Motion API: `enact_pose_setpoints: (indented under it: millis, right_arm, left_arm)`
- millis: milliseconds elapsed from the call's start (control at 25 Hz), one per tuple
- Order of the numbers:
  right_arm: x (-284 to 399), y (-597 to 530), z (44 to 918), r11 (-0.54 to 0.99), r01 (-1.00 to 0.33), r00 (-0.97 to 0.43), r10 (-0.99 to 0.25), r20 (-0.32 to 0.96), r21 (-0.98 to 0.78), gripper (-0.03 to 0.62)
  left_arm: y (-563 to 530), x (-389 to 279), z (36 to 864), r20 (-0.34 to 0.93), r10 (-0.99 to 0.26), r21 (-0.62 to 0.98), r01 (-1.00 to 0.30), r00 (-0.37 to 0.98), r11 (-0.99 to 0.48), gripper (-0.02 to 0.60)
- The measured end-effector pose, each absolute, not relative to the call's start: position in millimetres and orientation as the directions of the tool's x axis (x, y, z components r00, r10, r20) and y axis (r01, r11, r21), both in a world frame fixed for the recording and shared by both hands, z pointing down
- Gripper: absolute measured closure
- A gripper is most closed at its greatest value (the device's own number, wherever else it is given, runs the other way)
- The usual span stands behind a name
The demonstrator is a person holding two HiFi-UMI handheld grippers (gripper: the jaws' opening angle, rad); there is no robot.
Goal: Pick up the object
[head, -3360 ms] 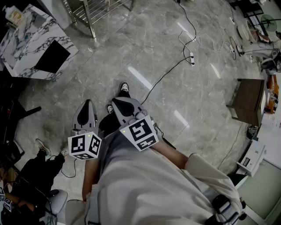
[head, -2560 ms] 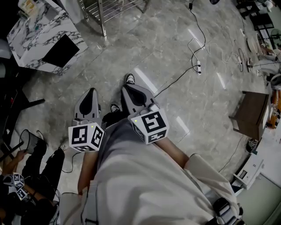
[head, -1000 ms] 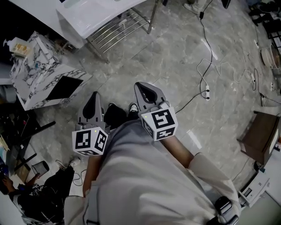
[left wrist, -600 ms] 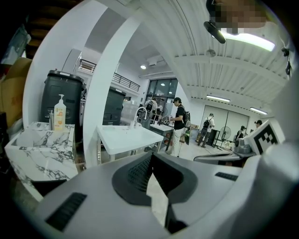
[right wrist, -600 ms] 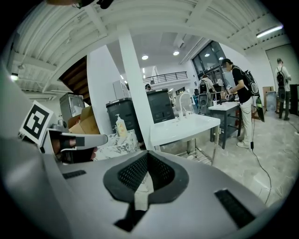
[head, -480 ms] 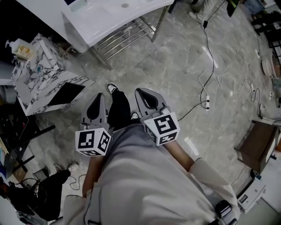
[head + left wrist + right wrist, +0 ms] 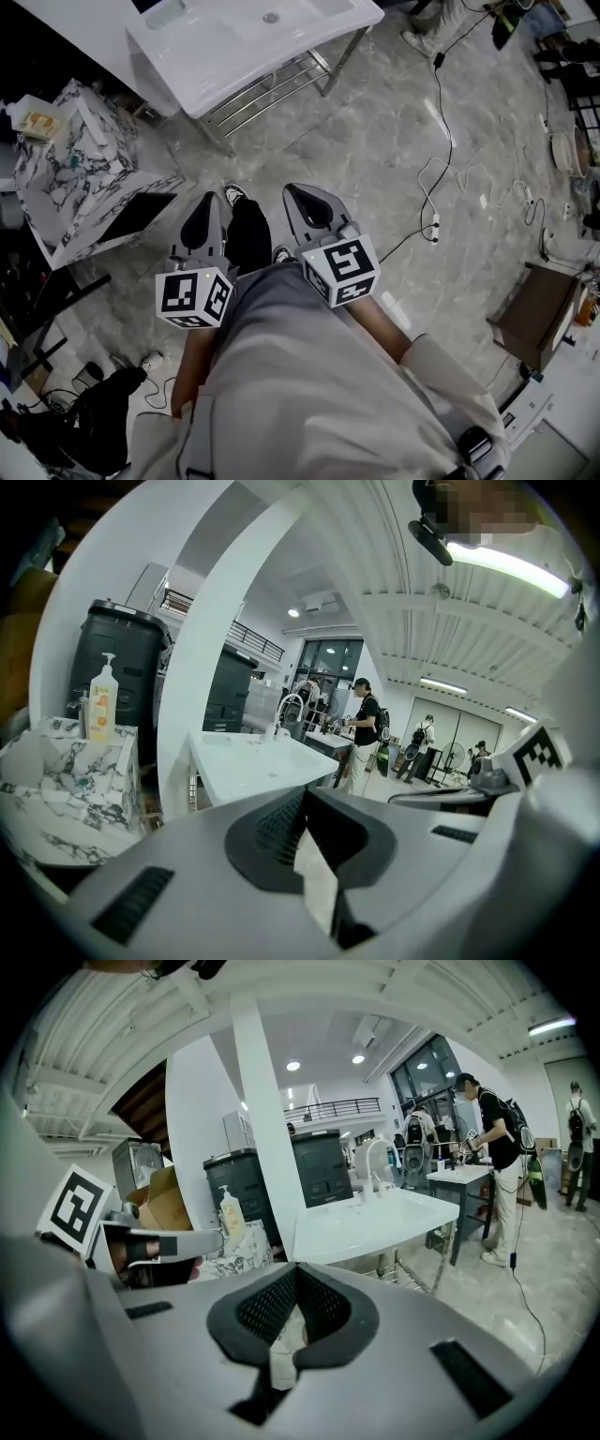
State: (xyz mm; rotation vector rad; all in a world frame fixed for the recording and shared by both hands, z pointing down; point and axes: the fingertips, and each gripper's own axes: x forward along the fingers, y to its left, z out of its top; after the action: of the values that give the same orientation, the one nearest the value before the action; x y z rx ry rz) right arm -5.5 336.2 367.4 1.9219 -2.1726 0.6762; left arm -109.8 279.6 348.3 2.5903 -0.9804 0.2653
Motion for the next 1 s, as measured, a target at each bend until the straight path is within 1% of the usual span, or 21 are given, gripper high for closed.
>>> enact_pose_setpoints:
  millis: [400,800,1000]
  right_arm:
    - [-7.1,242.9,358.3,0.093,-0.974,-0.178,-0.881,0.438,-0.208,0.583]
    - [-11.1,163.7,358.1,0.12,-0.973,-0.202,-0.859,0.47,-0.199,0.583]
    - [-7.4,134.0,364.2,0.104,-0.975,-0.19,-0.852,0.488,-0.197,0.583]
  left_arm:
    - [191.2,-100.2,339.4,0.281,-0.58,0.284,-0.643,0.765,-0.711,0.575]
    - [109.0,-102.5,338.9,0.287,-0.587,0.3,-0.653,0.757,-0.696,0.575]
    - [78.7,-107.1,342.4,0.3,-0.589,0.296,-0.66,0.751,-0.69,0.575]
